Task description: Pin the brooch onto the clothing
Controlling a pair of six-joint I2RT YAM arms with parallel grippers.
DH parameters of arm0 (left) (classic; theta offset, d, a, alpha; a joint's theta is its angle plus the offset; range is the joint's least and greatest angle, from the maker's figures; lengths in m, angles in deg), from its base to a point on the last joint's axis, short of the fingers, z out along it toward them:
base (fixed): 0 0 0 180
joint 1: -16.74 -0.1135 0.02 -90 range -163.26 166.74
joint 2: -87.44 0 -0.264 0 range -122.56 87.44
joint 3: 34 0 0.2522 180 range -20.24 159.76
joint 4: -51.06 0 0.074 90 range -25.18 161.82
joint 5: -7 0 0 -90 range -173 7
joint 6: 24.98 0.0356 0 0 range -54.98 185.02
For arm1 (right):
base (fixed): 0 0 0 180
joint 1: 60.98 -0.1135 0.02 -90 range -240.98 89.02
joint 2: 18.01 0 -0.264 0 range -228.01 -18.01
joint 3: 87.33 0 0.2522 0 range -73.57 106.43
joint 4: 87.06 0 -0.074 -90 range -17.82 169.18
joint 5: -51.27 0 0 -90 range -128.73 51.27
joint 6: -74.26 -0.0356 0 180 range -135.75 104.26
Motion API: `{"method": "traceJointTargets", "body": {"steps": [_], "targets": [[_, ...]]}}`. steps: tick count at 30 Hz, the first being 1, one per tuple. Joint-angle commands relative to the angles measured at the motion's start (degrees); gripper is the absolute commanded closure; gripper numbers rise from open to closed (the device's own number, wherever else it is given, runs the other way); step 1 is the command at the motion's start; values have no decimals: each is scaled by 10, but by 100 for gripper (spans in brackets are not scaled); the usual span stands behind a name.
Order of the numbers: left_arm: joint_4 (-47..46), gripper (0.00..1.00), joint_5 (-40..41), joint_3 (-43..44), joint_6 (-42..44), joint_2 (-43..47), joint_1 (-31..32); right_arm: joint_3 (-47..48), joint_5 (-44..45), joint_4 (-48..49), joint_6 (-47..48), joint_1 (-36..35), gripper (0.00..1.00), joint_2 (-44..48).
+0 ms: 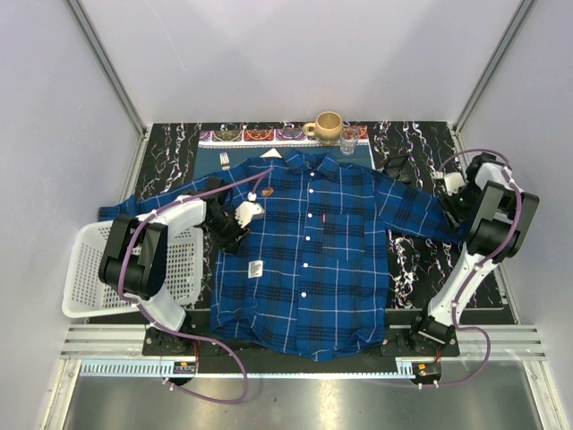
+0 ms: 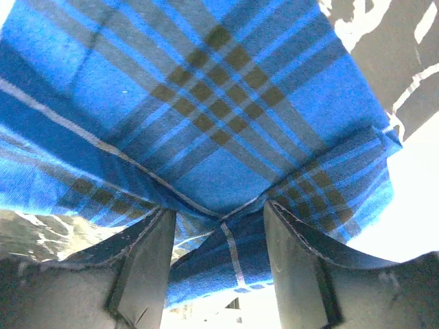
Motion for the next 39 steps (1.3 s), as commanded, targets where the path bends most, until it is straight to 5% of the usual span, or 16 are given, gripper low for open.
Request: {"method": "traceJointTargets", "body": {"steps": [1,13,24,25,27,34,39], "targets": [[-20,58,19,-8,-1,-15,-6,1,53,27,42,36,39,-5],[-13,50,-27,0,-23,33,-15,39,-50,-44,10,-23,23,31],[-63,37,-95,171,-168,43,-90,98,-148,-70,-87,-106,25,76],[-85,34,-92,183,-189,51,-94,105,-166,-74,-97,-109,24,80],[-97,2,-80,200,-211,71,-102,132,-211,-75,-139,-122,20,96],[-29,1,34,310,-317,67,-104,166,-295,-39,-253,-186,2,165],[-9,1,99,250,-317,116,-98,39,-271,21,-322,-276,0,256]]}}
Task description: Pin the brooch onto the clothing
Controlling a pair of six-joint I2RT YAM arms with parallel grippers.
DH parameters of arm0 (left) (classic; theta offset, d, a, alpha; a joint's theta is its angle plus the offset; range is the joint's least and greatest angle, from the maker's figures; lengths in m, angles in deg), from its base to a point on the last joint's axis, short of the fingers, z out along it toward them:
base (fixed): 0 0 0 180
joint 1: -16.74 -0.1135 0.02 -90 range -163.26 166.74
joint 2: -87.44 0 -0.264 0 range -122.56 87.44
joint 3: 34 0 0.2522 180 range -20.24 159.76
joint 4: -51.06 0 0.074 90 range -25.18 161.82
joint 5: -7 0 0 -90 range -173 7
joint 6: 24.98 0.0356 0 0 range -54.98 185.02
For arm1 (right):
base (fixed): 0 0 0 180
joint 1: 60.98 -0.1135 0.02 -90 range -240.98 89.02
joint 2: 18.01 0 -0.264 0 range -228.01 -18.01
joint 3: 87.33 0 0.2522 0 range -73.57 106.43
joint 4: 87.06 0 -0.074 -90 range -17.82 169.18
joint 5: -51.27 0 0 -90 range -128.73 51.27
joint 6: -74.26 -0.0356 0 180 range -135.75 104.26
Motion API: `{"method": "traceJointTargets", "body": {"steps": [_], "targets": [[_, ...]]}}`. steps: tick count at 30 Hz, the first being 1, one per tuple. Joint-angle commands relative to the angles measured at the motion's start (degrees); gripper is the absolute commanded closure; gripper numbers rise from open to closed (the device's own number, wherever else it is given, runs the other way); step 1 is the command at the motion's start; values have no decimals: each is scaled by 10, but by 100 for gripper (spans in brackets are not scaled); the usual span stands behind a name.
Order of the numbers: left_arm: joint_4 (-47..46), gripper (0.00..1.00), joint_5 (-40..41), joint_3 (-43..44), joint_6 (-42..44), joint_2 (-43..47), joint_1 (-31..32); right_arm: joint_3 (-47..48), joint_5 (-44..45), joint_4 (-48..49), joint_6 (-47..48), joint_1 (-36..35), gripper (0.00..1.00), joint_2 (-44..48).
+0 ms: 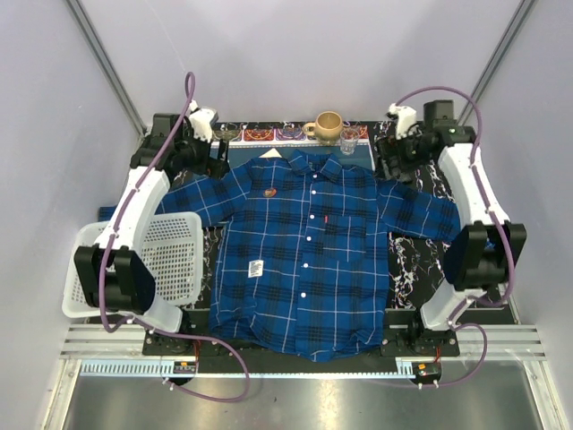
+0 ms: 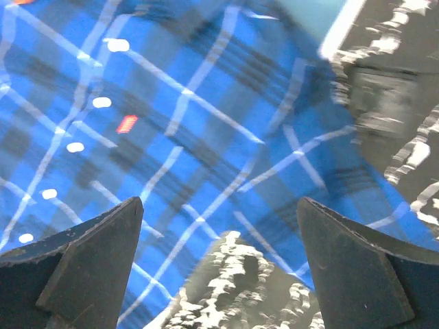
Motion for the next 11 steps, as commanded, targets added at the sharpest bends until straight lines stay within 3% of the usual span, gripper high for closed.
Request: {"method": "traceJointTargets", "body": {"steps": [1,5,11], "targets": [[30,1,85,-77,-31,66,8,-108,-22,57,-96,-77,0,95],[19,1,115,-169,-28,137,10,-245,48,104,-121,-119,0,172],[-29,1,117,-237,-26,220,10,-302,123,108,-103,-118,0,263]]}}
